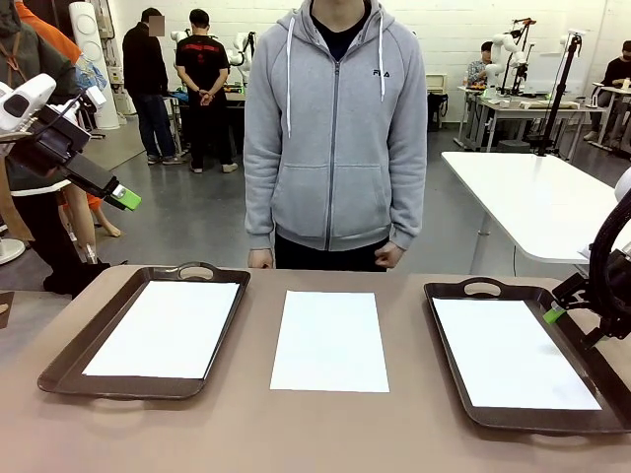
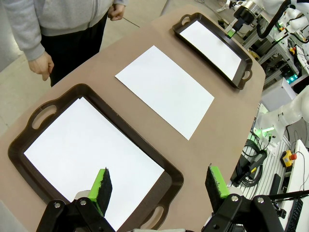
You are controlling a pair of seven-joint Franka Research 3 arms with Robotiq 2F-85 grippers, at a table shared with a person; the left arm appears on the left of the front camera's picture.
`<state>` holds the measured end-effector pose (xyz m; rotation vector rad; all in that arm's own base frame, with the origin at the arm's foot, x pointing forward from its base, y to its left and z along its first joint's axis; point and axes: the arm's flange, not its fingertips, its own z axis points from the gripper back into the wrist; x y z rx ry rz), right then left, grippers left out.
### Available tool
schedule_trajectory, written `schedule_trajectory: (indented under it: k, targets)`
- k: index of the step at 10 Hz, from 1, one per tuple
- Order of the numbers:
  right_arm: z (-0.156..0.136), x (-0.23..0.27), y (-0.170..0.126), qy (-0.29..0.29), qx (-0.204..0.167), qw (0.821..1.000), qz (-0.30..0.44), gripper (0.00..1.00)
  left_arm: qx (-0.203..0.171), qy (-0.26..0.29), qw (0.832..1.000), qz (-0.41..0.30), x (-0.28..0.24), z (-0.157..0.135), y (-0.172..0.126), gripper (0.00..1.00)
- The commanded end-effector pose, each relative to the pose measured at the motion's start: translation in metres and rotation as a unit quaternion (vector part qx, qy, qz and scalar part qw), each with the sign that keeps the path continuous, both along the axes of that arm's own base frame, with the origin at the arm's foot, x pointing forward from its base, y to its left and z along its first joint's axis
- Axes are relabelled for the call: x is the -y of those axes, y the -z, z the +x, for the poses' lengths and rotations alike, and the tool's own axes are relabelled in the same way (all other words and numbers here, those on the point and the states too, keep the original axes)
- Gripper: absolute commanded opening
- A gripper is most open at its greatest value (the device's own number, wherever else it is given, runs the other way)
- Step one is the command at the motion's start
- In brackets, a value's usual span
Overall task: Sort the A4 documents.
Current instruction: Receive the A4 Paper.
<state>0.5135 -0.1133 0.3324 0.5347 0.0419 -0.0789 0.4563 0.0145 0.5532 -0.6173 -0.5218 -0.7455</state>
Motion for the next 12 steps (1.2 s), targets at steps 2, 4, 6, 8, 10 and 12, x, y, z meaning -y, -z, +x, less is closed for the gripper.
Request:
schedule_trajectory:
  k: [2,4,6,8,10,12]
  targets:
    - [0.002,0.0,0.001,-0.004,0.0,1.0,0.002,1.0,0.004,0.003,1.0,0.001,0.0,-0.001,-0.001,1.0]
    - [0.002,0.0,0.001,-0.004,0.0,1.0,0.002,1.0,0.004,0.003,1.0,0.001,0.0,-0.001,-0.001,1.0]
    - [0.002,0.0,0.001,-0.004,0.0,1.0,0.002,1.0,0.004,0.003,1.0,0.001,0.0,-0.001,-0.001,1.0]
    - [0.002,0.0,0.001,-0.004,0.0,1.0,0.002,1.0,0.004,0.003,1.0,0.001,0.0,-0.001,-0.001,1.0]
    - [0.002,0.0,0.001,-0.004,0.0,1.0,0.002,1.0,0.004,0.003,1.0,0.001,0.0,-0.001,-0.001,1.0]
    - [-0.007,-0.007,-0.027,-0.023,0.046,0.998,-0.024,1.0,0.004,0.003,1.0,0.001,0.0,-0.001,-0.001,1.0]
